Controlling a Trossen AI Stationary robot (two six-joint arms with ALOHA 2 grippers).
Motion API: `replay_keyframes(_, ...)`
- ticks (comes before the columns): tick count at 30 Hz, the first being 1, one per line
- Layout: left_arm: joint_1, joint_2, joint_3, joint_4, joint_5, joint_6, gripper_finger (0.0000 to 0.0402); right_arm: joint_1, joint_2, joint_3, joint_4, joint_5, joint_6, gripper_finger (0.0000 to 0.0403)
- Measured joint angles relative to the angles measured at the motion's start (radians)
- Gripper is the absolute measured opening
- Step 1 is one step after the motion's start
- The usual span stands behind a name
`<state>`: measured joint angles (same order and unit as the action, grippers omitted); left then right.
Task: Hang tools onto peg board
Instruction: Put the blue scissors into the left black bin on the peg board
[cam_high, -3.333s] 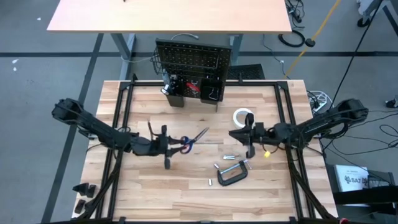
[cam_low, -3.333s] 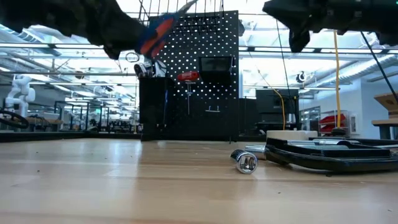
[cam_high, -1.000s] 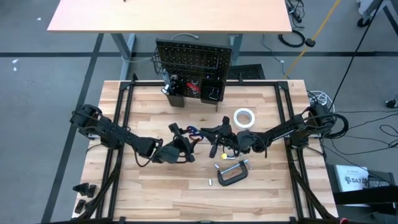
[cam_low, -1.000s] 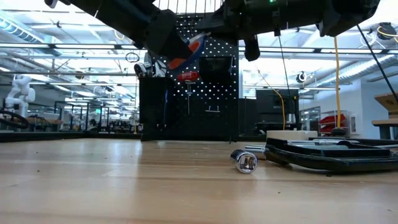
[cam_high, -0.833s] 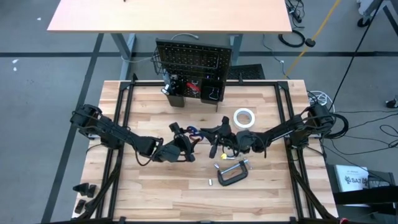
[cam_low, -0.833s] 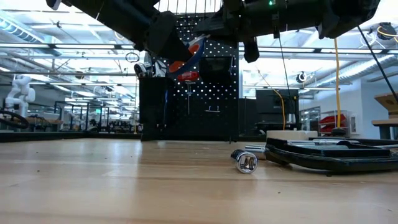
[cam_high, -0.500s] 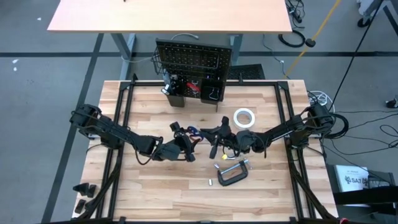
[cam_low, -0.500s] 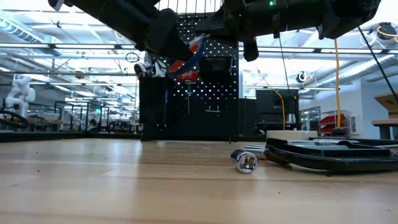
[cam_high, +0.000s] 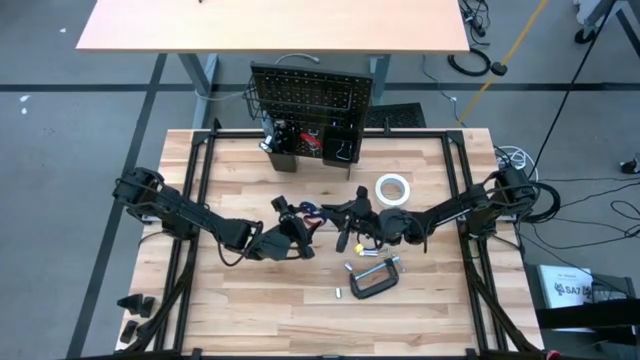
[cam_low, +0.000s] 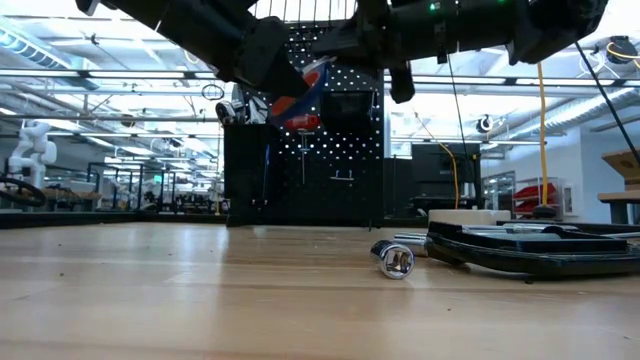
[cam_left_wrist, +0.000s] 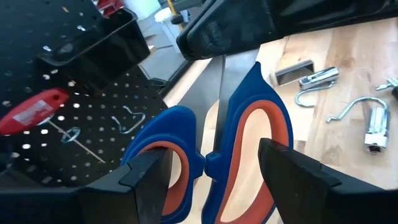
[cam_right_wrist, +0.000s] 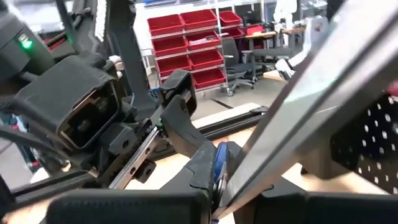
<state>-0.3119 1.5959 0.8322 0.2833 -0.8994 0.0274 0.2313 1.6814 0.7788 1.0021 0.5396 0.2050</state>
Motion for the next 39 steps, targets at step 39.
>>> replay_keyframes(39, 0.037, -0.001, -0.002, -0.034, 0.104, -0.095, 0.0205, -0.001, -0.001, 0.002, -0.026, 0.015, -0.027, 0.0018)
